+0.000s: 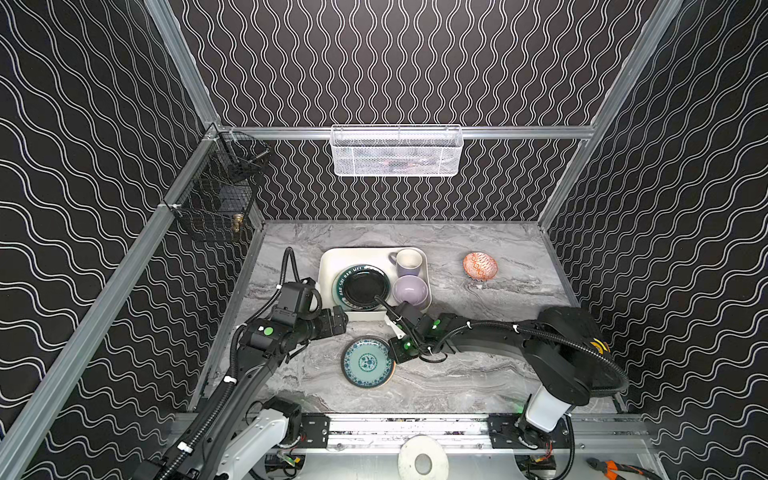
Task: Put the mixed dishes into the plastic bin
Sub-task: 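Draw the right gripper back while moving the left gripper to the patterned plate, then close the left gripper on the blue-and-white patterned plate's edge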
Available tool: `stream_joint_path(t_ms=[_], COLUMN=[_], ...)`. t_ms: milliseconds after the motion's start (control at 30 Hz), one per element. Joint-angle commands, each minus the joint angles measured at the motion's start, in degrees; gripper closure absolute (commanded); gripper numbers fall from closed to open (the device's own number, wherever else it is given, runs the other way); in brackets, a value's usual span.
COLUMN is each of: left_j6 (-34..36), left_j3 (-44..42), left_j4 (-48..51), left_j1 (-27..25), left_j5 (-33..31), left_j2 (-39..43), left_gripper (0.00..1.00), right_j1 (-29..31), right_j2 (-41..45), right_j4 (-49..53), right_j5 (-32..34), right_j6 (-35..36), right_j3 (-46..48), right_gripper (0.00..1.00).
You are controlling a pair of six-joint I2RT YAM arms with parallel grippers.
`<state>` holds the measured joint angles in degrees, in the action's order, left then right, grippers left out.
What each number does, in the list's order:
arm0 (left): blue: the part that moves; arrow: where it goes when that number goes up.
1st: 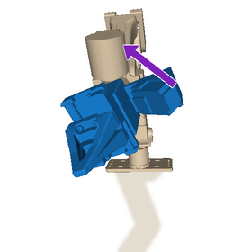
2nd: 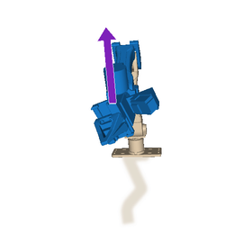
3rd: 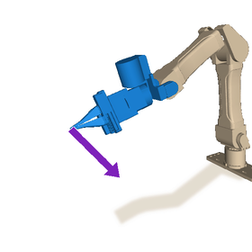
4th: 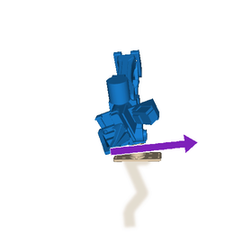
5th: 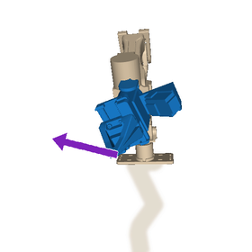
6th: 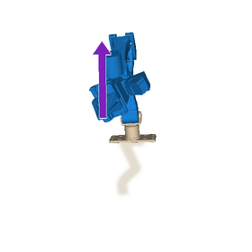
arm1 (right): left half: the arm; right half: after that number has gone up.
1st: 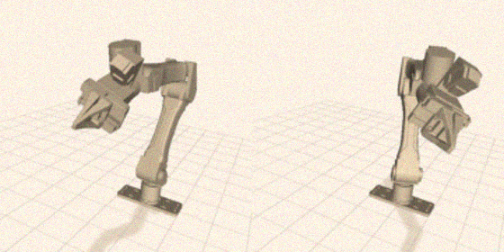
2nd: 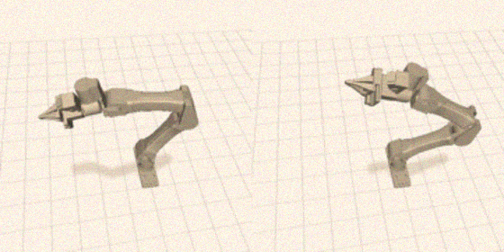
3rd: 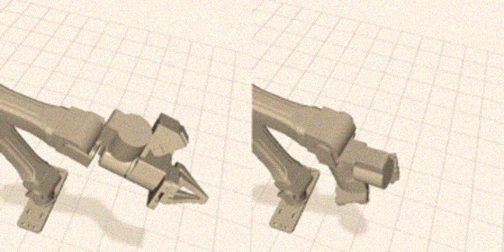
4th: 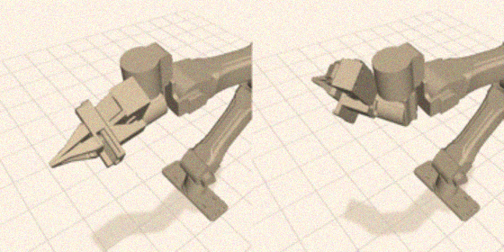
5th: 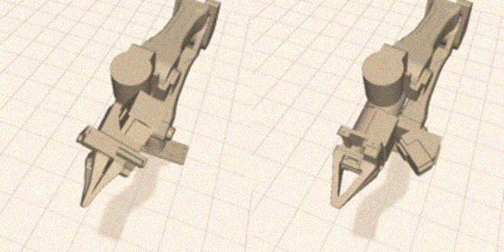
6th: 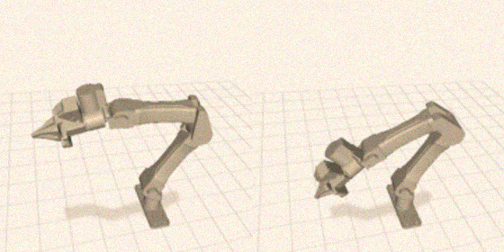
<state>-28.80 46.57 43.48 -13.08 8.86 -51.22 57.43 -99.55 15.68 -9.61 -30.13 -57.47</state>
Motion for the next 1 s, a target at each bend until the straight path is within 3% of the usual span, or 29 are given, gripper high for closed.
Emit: stream_joint_path(t_ms=[0, 100, 467, 733, 967], left_j6=[-0.2, -0.1, -1.8, -10.0, -21.3], left_j3=[0.1, 0.0, -1.2, -3.0, -9.4], left_j4=[-0.1, -0.1, -1.1, -1.0, -2.3], left_j1=[0.0, 0.0, -2.9, -19.3, -28.0], left_j5=[0.5, 0.7, -0.6, -11.6, -18.6], left_j2=[-0.5, -1.2, -5.7, -13.2, -14.5], left_gripper=[0.03, 0.03, 0.07, 0.08, 0.12], right_j1=[0.1, 0.0, -4.5, -7.4, -8.6], right_j2=[0.0, 1.1, 9.2, 17.2, 23.8], right_j4=[0.1, 0.5, 1.9, 1.7, 2.7], right_j5=[1.3, 2.2, 3.6, 2.8, 2.2], right_j6=[0.3, 0.4, 2.2, 3.1, 3.7], right_j3=[0.0, 0.0, 5.2, 10.0, 12.7], right_gripper=[0.85, 0.93, 0.93, 0.92, 0.9])
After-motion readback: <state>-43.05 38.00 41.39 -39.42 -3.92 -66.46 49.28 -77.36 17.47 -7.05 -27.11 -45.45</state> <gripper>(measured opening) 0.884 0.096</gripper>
